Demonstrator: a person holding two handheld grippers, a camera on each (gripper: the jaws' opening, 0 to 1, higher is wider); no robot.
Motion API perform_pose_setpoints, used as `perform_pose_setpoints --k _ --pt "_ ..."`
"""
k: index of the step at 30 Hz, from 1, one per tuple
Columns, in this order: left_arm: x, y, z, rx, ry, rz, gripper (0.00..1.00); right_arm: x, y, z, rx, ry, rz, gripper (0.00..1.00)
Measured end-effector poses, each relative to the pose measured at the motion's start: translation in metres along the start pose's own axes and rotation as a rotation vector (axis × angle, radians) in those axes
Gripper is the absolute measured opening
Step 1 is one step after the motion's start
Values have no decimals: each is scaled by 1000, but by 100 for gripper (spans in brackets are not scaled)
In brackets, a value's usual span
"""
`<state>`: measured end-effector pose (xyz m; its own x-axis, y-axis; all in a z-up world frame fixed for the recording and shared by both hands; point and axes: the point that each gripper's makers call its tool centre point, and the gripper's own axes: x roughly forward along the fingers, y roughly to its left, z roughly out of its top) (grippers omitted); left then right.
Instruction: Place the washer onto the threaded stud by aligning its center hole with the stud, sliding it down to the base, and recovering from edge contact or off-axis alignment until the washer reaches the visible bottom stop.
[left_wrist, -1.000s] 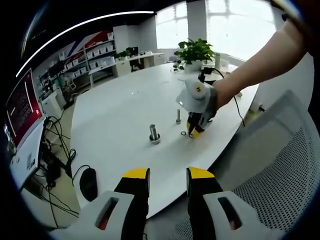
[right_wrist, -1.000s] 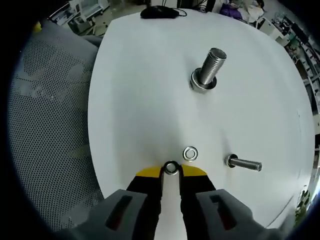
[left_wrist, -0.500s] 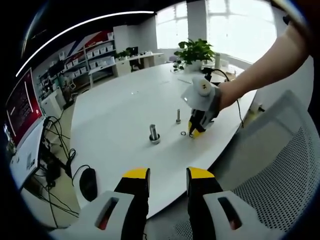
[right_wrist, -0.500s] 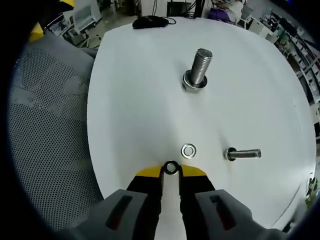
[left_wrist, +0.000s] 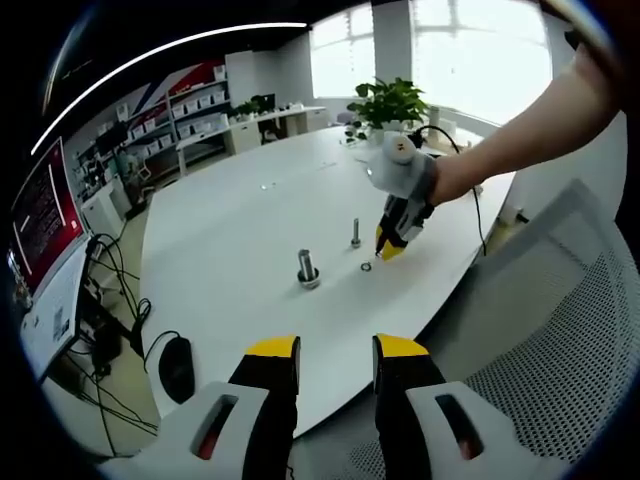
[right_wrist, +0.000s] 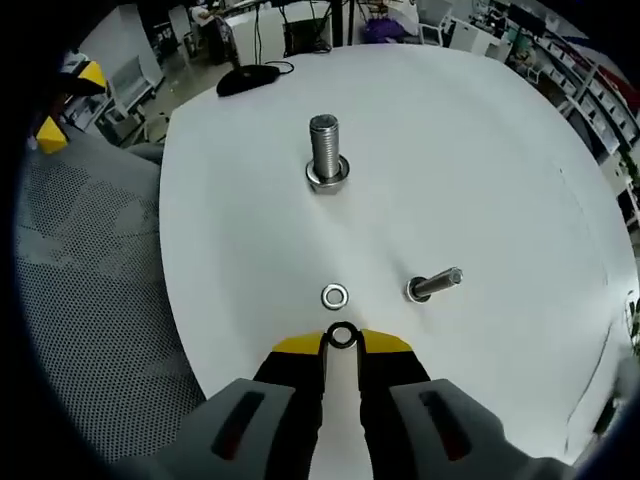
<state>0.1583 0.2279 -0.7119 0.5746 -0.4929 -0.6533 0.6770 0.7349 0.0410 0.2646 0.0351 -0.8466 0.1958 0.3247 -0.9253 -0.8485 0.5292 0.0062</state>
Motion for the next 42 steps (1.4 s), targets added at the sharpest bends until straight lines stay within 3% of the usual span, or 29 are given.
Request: perform_pose_setpoints --k 18,22,25,42 --pt "0 0 0 1 4 -3 27 -27 -36 14 61 -69 -65 14" --pt "0 0 0 -1 3 -1 27 -31 -39 20 66 -85 -75 14" --pt "0 0 0 -1 3 -1 27 -33 -39 23 23 -84 -94 14" --pt "0 0 0 -6 1 -2 27 -31 -48 40 32 -108 -85 14"
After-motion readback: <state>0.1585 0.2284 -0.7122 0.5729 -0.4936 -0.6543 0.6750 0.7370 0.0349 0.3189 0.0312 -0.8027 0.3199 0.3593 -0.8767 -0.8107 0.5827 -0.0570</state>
